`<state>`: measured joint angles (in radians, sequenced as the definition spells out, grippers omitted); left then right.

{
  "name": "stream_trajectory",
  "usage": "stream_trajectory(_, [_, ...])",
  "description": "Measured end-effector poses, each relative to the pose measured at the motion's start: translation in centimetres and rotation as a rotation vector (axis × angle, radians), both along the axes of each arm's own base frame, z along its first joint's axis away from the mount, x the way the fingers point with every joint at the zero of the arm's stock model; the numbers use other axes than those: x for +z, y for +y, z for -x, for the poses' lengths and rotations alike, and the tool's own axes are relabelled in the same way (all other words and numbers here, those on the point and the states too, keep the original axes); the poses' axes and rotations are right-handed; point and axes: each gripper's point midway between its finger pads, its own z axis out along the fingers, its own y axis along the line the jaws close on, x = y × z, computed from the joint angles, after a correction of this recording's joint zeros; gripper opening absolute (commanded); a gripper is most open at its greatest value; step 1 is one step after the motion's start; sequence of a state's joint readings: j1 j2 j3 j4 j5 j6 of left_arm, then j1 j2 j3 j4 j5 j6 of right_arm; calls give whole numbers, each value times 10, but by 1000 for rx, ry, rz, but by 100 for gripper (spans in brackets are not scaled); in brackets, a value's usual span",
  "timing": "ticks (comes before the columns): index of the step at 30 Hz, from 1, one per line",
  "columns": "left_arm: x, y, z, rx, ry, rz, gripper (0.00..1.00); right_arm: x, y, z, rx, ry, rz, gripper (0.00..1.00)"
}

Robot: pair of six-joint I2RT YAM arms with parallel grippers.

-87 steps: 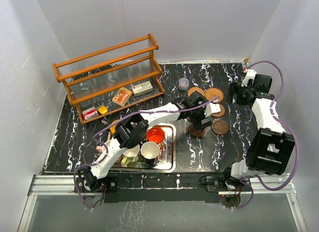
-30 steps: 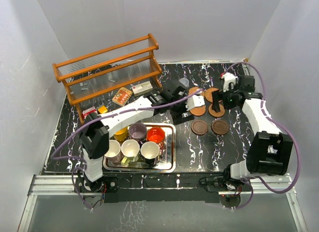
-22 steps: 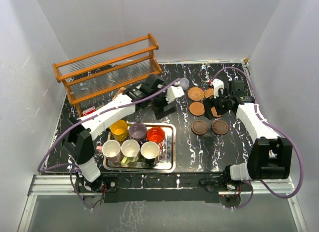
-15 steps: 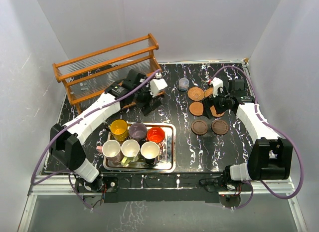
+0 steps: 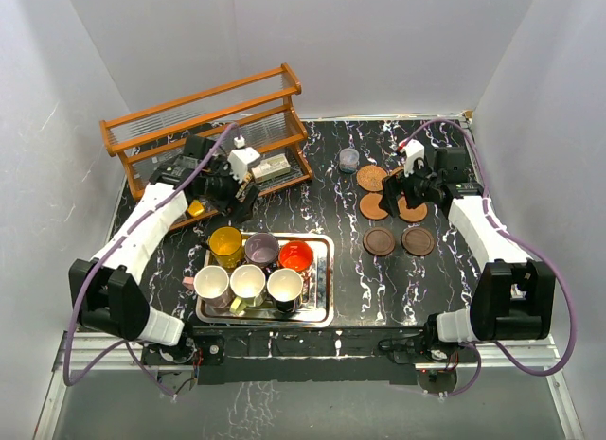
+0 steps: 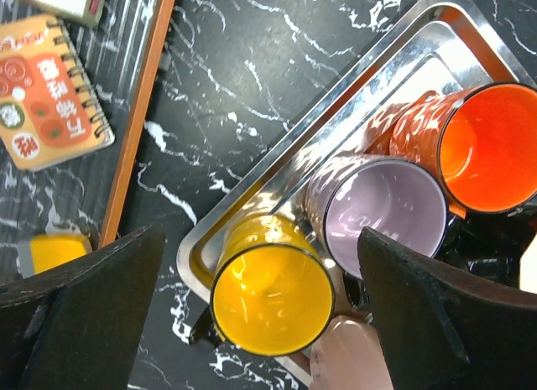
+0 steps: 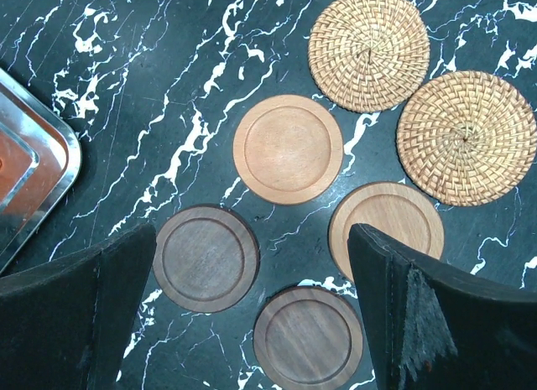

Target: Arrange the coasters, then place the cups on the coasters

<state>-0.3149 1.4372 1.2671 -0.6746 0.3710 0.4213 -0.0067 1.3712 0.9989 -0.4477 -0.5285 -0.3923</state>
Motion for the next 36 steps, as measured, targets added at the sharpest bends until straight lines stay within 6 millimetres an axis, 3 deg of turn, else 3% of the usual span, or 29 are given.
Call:
stream_trajectory(9, [-10, 48, 8, 77, 69, -27, 86, 0, 1, 2, -15, 1, -13, 98])
stream_trajectory(22, [-55, 63, 21, -62, 199, -160, 70, 1, -1, 1, -25, -1, -6, 98])
stream_trajectory(36, [-71, 69, 16, -164, 192, -221, 53, -5, -5, 0, -41, 14, 9, 98])
